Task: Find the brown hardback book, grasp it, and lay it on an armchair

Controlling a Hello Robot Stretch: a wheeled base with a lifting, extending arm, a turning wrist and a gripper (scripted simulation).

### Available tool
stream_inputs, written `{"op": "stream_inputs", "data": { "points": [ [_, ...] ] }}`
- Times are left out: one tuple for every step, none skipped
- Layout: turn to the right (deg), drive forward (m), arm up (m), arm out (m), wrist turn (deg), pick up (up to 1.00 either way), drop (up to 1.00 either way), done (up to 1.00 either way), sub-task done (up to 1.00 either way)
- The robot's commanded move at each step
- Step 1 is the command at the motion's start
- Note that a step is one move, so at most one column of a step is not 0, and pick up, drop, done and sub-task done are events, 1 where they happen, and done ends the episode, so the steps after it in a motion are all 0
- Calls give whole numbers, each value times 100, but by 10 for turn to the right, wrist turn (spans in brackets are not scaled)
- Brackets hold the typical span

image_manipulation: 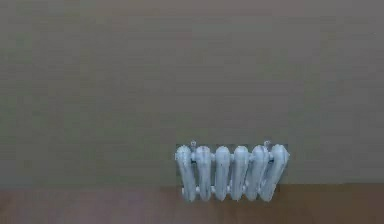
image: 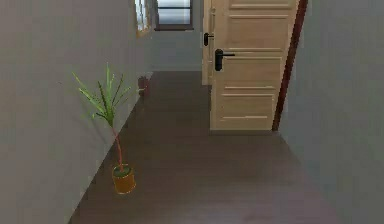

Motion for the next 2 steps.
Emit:
{"op": "stream_inputs", "data": {
  "points": [
    [0,100,0,0,0,0,0,0,0],
    [0,100,0,0,0,0,0,0,0]
  ]
}}
